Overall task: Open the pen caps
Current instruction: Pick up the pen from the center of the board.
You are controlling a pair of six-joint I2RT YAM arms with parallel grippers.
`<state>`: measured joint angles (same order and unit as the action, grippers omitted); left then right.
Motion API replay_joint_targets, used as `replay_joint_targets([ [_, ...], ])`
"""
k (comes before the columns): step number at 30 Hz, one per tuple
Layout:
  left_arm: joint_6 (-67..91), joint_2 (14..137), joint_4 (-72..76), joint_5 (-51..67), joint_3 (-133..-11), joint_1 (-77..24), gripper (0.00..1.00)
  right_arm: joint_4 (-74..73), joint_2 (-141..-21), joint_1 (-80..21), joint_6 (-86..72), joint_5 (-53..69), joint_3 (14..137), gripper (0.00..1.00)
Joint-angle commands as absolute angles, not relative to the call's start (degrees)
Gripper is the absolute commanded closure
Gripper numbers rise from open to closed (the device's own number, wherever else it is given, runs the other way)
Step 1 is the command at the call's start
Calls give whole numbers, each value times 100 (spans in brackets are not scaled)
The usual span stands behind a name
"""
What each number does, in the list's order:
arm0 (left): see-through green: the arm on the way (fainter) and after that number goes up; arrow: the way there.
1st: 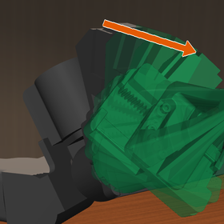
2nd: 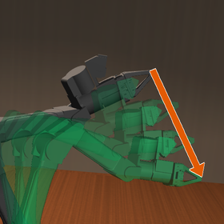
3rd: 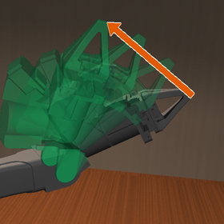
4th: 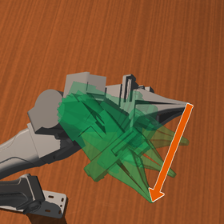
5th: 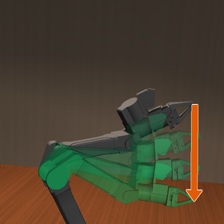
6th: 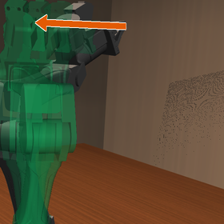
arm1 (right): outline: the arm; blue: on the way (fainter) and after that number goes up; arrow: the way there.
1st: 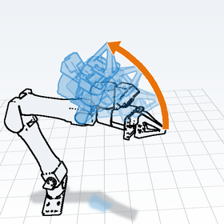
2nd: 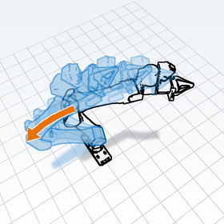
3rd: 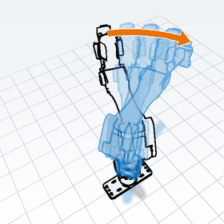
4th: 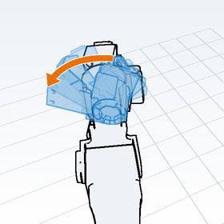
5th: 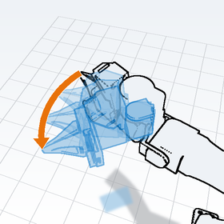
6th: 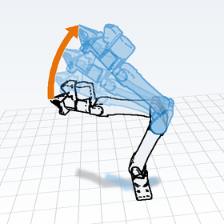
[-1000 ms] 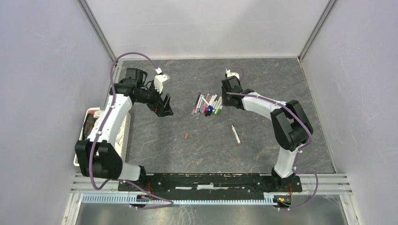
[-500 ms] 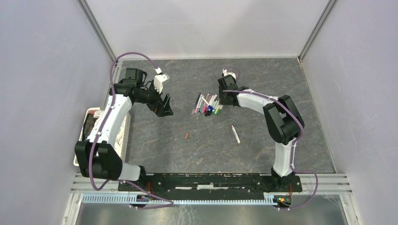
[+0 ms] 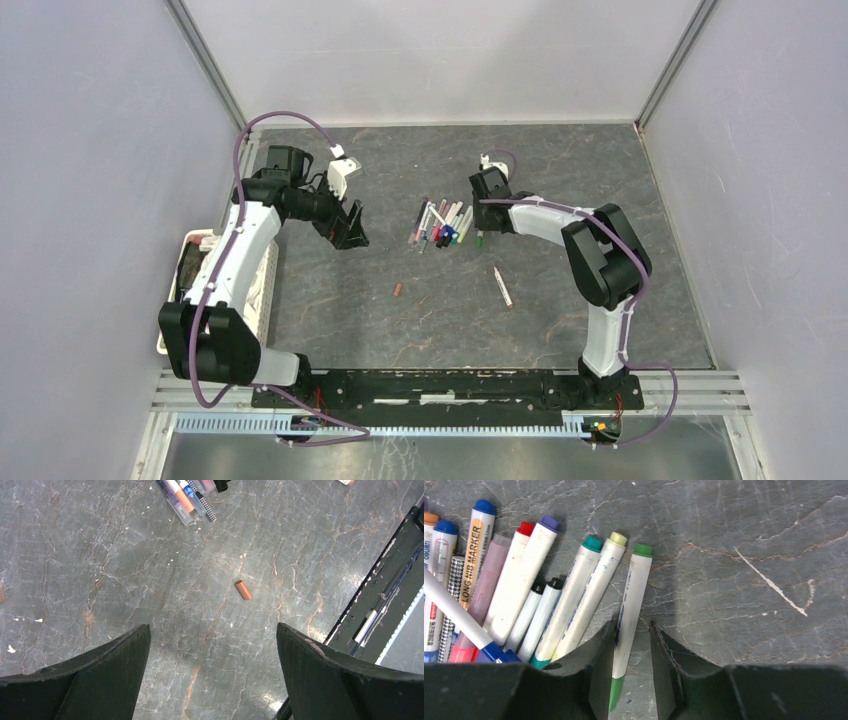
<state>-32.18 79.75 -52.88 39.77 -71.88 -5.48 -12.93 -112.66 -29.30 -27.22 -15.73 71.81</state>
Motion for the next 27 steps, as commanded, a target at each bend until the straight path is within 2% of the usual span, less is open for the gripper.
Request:
replay_joint_targets([
  [1, -3428, 7798, -5312, 4156, -7242, -540, 0, -1294, -11013, -2801, -2745, -1776, 6717, 63],
  [4, -3420, 7810, -5317, 4191, -7257, -549, 0, -1310, -11090, -2798, -2690, -1695, 6791, 66],
  [12, -3288, 7827, -5356, 4383, -7256, -546, 0, -1376, -11001, -2802, -2900, -1526, 7032, 99],
  [19, -2787, 7826, -5100, 4832, -7167, -558, 0, -663, -9477, -2921, -3588, -1510, 6078, 100],
  [27, -1803, 7384, -4185, 5917, -6628, -796, 0, 1323, -7736, -4405, -4520, -2329, 4942, 100],
])
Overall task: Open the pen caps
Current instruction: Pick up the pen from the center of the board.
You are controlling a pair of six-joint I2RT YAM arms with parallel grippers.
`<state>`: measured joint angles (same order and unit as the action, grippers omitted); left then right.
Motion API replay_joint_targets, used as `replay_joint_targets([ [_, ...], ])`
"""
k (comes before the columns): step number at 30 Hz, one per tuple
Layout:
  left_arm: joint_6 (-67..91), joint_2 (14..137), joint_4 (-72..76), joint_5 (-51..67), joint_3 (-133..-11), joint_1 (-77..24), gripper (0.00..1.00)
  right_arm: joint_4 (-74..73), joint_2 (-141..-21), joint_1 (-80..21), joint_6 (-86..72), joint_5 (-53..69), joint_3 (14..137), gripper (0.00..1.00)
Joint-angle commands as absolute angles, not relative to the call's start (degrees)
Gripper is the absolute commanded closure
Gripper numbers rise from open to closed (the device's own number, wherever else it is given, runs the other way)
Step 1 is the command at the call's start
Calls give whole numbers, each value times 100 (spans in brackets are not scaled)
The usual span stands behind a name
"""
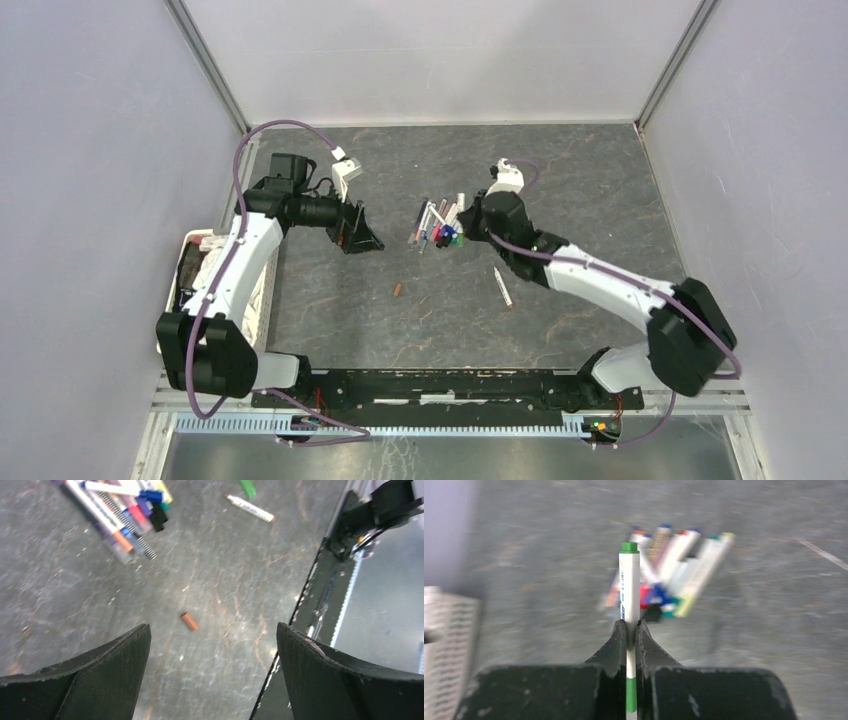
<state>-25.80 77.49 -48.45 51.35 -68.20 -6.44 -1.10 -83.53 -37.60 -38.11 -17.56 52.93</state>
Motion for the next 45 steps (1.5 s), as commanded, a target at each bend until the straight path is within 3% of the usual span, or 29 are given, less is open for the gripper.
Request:
replay_joint_targets([
  [1, -1666, 7325, -4067, 5980, -6586, -839, 0, 1563, -7637, -4607, -4653, -2443, 4859, 100],
  [12, -863, 7062, -3492, 6328, -6362, -1432, 0, 2376, -7883, -5641, -5352, -2821, 5604, 100],
  [22, -878, 7243, -3371, 6220, -6355, -1758, 14, 2482, -8049, -5983, -5356, -2825, 5793, 100],
  [27, -1004, 7241, -3449, 6190, -6513, -1758, 32, 2407, -8034, -6063, -5296, -2953, 5767, 100],
  [29, -1058, 7233, -3478, 6159, -6530, -1758, 45, 2397, -8008, -6086, -5290, -3008, 5735, 100],
  [30, -1096, 7231, -3488, 6124, -6524, -1758, 53, 2392, -7996, -6103, -5254, -3041, 5726, 100],
  [33, -769, 7269, -3129, 5979, -6505, -1757, 95, 2343, -8004, -6146, -5190, -3129, 5736, 100],
  [39, -1010, 7322, -3250, 5651, -6582, -1758, 98, 2026, -7926, -6205, -5082, -3284, 5795, 100],
  [42, -1654, 7330, -3696, 5285, -6665, -1758, 98, 1543, -7899, -6032, -4916, -3050, 6061, 83],
  [45, -2616, 7330, -4272, 4672, -6706, -1791, 98, 1204, -7933, -5583, -4625, -2006, 6435, 63],
])
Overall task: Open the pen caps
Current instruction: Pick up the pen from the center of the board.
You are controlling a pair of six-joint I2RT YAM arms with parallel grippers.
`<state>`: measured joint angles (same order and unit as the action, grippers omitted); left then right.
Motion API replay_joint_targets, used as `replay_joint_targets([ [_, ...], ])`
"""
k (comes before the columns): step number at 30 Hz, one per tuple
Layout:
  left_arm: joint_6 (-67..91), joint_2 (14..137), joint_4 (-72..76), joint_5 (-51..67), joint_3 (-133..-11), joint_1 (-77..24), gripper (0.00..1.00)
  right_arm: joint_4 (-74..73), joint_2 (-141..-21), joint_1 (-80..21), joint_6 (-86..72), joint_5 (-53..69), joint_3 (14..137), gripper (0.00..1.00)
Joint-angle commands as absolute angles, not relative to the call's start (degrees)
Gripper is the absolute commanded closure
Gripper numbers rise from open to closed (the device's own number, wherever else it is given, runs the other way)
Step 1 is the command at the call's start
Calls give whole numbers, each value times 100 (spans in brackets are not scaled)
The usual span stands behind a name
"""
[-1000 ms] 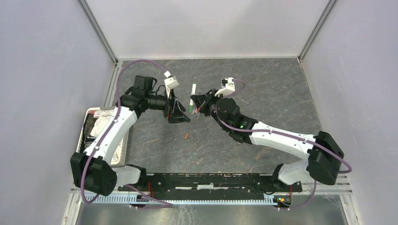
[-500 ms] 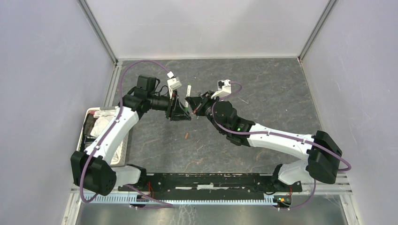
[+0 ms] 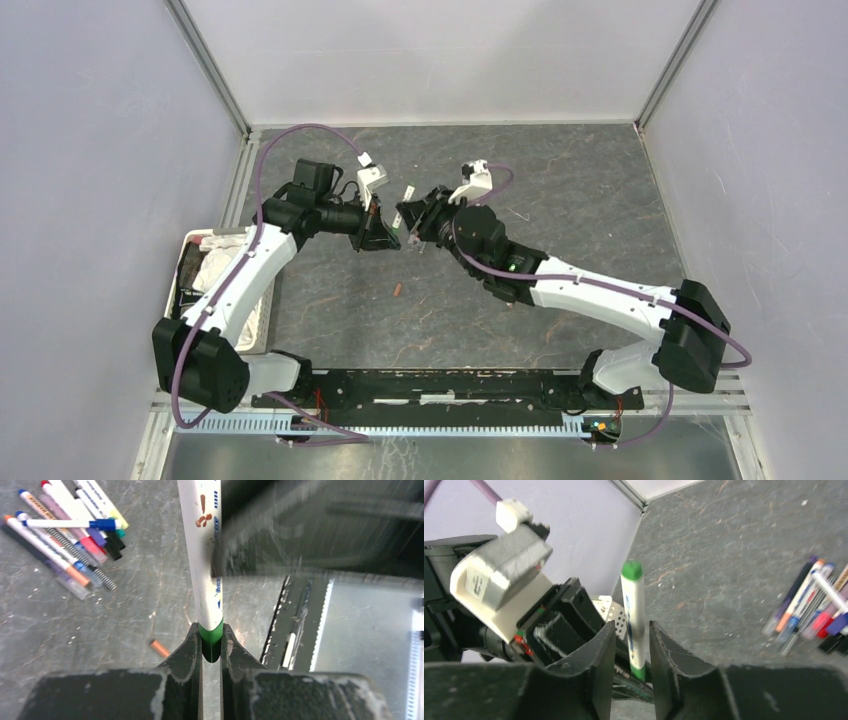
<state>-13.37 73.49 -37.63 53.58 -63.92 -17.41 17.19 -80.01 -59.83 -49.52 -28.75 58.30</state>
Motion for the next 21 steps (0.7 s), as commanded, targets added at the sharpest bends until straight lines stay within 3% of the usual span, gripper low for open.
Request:
replay_joint_targets([
  [1, -2977, 7323, -4457, 4403, -6695, -1827, 98, 924, -7988, -5409, -4535, -1581, 6626, 57],
  [3, -3604, 7292, -4686, 3842, -6593, -1889, 98, 333, -8203, -5061, -4368, -695, 7155, 49],
  [9, -5364, 7060, -5090, 2689, -6169, -2059, 98, -953, -9099, -4373, -3777, 1496, 8468, 42],
  [14, -5919, 6778, -5236, 2579, -6086, -2199, 98, -1857, -9848, -4348, -3368, 2229, 9216, 42],
  [21, -6090, 6652, -5236, 2456, -6061, -2321, 98, -1691, -9821, -4305, -3387, 2612, 8536, 45],
])
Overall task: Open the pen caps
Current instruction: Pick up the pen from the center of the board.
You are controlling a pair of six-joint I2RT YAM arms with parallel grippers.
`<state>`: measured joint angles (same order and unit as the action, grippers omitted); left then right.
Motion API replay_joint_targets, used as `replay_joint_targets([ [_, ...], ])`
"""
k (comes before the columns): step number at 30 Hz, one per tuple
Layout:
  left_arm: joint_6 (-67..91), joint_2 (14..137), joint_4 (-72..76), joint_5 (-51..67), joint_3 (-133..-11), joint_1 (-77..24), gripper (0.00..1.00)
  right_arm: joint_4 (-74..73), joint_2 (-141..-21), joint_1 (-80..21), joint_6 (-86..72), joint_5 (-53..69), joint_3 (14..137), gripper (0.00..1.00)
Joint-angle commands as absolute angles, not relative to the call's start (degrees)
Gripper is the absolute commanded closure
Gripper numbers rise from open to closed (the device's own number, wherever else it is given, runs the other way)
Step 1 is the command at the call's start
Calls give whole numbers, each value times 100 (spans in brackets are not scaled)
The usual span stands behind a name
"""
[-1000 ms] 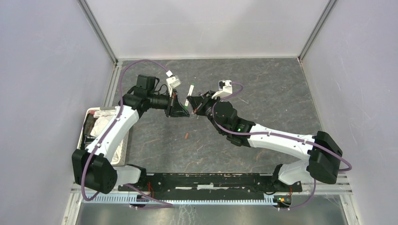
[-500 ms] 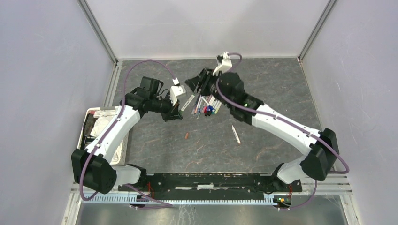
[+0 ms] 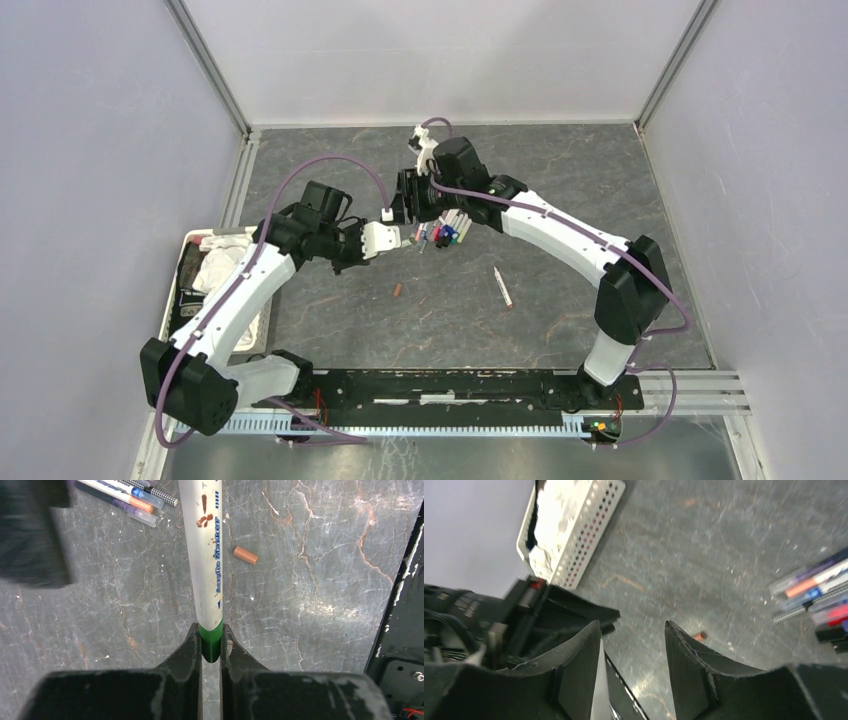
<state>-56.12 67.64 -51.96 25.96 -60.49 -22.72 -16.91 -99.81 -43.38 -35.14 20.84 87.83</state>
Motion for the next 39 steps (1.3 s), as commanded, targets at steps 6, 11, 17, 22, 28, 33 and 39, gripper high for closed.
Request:
replay_joint_targets([
  [6, -6256, 6640, -5223, 2212, -5967, -2415, 98, -1391, -9979, -4303, -3396, 3703, 8423, 47],
  [11, -6385, 6575, -5162, 2032, -5906, -2499, 98, -1507, -10164, -4328, -3206, 4116, 8386, 49],
  [17, -6411, 6638, -5147, 2055, -6004, -2581, 98, -1484, -10312, -4428, -3131, 4256, 8273, 50],
  [22, -6416, 6696, -5150, 2056, -6097, -2643, 98, -1472, -10414, -4472, -3107, 4366, 8244, 56],
  [28, -6340, 6679, -5146, 2157, -6174, -2663, 95, -1255, -10377, -4473, -3142, 4467, 8167, 88],
  [33, -6006, 6756, -5138, 2560, -6392, -2654, 83, -601, -10081, -4426, -3314, 4797, 7703, 100],
  [39, -5622, 6968, -5355, 3183, -6786, -2580, 52, -172, -9578, -4343, -3097, 5110, 6953, 100],
])
